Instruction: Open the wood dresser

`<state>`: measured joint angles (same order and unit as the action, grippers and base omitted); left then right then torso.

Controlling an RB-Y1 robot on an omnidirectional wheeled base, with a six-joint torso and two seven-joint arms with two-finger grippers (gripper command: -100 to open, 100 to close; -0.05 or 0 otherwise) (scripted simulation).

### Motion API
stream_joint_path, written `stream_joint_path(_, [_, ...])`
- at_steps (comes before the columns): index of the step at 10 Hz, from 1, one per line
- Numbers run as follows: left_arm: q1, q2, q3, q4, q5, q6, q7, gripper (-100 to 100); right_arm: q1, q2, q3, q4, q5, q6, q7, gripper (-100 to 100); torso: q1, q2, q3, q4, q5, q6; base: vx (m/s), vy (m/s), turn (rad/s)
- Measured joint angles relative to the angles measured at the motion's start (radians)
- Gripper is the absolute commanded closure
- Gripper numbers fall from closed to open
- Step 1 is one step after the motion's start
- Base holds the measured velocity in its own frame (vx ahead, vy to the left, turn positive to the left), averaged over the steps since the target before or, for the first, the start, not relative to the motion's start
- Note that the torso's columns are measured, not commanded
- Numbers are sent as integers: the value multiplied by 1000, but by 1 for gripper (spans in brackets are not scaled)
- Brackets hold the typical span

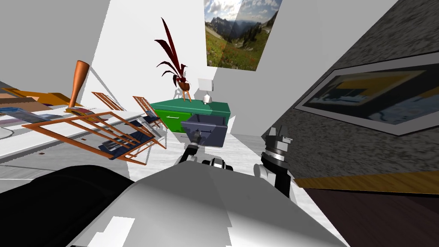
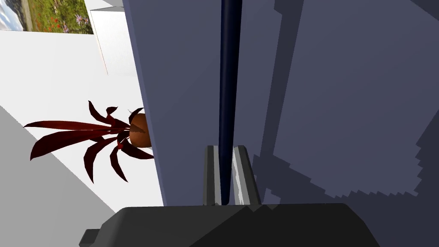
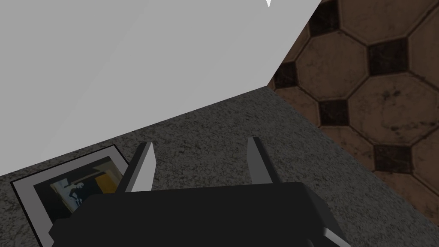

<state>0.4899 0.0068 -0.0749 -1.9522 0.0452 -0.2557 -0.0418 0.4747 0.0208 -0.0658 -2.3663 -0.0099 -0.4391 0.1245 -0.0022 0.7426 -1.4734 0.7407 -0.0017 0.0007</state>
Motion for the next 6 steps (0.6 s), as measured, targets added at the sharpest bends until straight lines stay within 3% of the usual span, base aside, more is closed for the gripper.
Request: stream_joint_path(6, [71,3,-10,-150,7,82,-1,-100,0,0,0,0,0,0,0,0,2,-3,-1,-2,2,-1,39,1,-16])
